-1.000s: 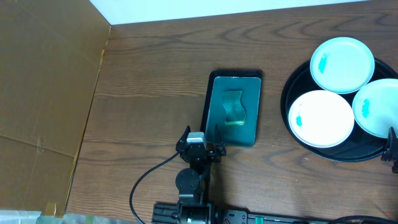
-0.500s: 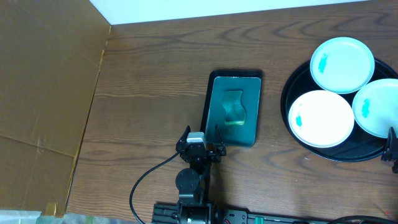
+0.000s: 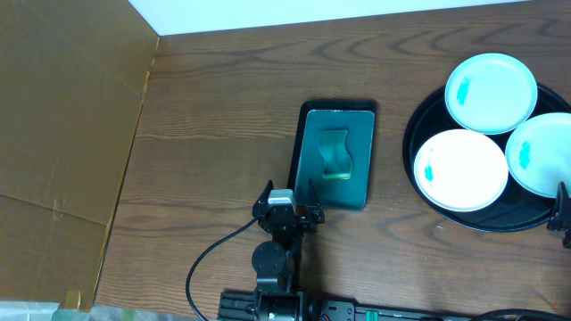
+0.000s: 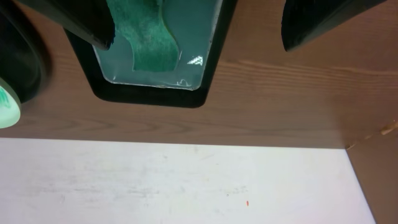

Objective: Clean dirty plates on tray and stack at the side

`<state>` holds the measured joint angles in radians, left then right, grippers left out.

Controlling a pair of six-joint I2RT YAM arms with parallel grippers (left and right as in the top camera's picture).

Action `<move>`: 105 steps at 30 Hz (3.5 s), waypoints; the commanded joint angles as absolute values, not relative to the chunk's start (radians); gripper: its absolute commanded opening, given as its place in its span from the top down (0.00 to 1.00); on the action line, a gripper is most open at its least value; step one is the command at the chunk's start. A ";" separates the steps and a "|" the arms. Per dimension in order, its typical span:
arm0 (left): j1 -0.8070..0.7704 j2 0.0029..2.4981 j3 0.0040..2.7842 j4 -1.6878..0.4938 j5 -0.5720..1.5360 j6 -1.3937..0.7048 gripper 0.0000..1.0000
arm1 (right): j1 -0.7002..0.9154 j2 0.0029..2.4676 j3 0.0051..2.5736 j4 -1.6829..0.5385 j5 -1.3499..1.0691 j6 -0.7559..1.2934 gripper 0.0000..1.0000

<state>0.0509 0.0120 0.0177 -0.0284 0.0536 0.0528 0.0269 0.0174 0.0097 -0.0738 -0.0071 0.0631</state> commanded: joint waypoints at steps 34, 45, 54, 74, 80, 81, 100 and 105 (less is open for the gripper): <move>0.055 0.005 0.004 0.259 0.479 -0.414 0.14 | 0.020 0.015 0.005 -0.075 -0.005 0.051 0.01; 0.056 0.101 0.194 0.443 0.478 -0.247 0.14 | 0.020 0.015 0.005 -0.075 -0.005 0.051 0.01; 0.056 0.703 0.835 -0.305 0.673 -0.020 0.14 | 0.020 0.015 0.006 -0.075 -0.005 0.051 0.01; 0.007 1.164 1.150 -0.705 0.315 -0.132 0.14 | 0.020 0.015 0.005 -0.074 -0.005 0.051 0.01; 0.007 1.229 1.195 -0.781 0.284 -0.144 0.14 | 0.020 0.015 0.005 -0.075 -0.005 0.051 0.01; 0.007 1.257 1.217 -0.819 0.255 -0.144 0.14 | 0.020 0.015 0.005 -0.074 -0.005 0.051 0.01; -0.002 1.515 1.264 -0.730 0.342 -0.155 0.14 | 0.020 0.015 0.006 -0.074 -0.005 0.051 0.01; -0.003 1.603 1.264 -0.716 0.281 -0.238 0.14 | 0.020 0.015 0.005 -0.074 -0.005 0.051 0.01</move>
